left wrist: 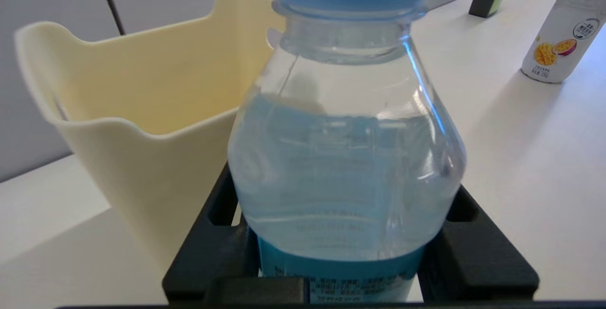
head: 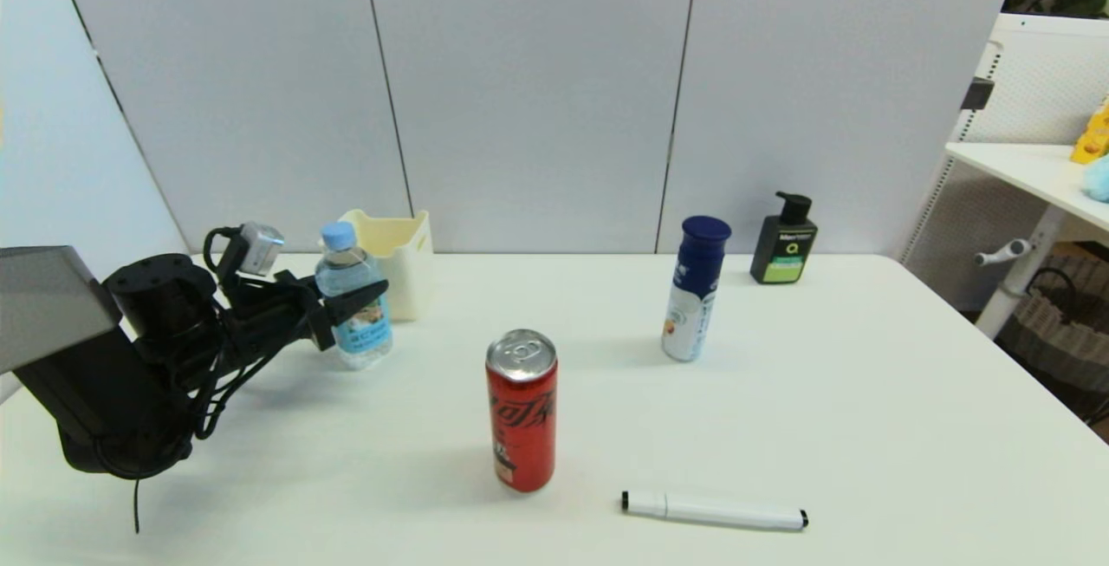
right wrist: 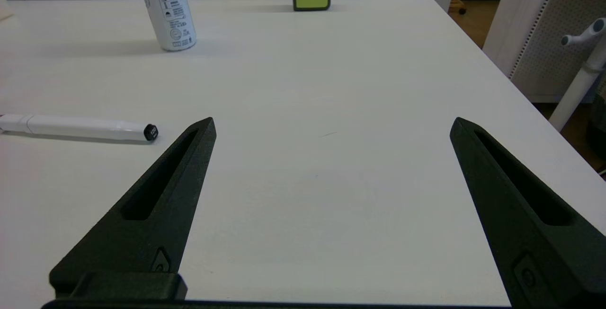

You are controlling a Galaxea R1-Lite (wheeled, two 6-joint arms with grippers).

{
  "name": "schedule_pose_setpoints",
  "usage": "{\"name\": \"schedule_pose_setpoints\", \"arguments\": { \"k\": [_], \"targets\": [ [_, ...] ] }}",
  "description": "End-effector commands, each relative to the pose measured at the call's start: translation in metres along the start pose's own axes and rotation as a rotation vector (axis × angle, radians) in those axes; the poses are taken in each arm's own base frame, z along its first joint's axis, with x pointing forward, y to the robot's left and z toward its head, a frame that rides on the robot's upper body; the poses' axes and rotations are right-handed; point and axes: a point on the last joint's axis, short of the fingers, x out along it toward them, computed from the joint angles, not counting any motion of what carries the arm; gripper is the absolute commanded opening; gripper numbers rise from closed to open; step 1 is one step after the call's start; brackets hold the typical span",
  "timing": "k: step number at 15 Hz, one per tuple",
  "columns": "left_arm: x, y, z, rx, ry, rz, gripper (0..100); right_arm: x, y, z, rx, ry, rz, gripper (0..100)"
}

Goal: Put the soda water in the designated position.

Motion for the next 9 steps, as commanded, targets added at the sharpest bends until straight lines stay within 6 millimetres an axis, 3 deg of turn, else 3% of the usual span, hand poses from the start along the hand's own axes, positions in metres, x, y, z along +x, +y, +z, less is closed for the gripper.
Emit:
{"name": "schedule_pose_setpoints", "arguments": {
  "k": [1,5,7,9],
  "targets": [
    [0.003,0.000,-0.001,0.018,-0.016,-0.013,100,0.000,0.000,0.000,0.000,0.001,0.000,100],
    [0.002,-0.002,0.005,0.034,-0.030,-0.013,100,0.000,0.000,0.000,0.000,0.001,0.001,100],
    [-0.004,-0.007,0.035,0.059,-0.086,-0.003,100,0.000,0.000,0.000,0.000,0.001,0.000,100],
    [-0.017,-0.022,0.080,0.030,-0.157,0.051,100,0.000,0.000,0.000,0.000,0.001,0.000,100]
  ]
}}
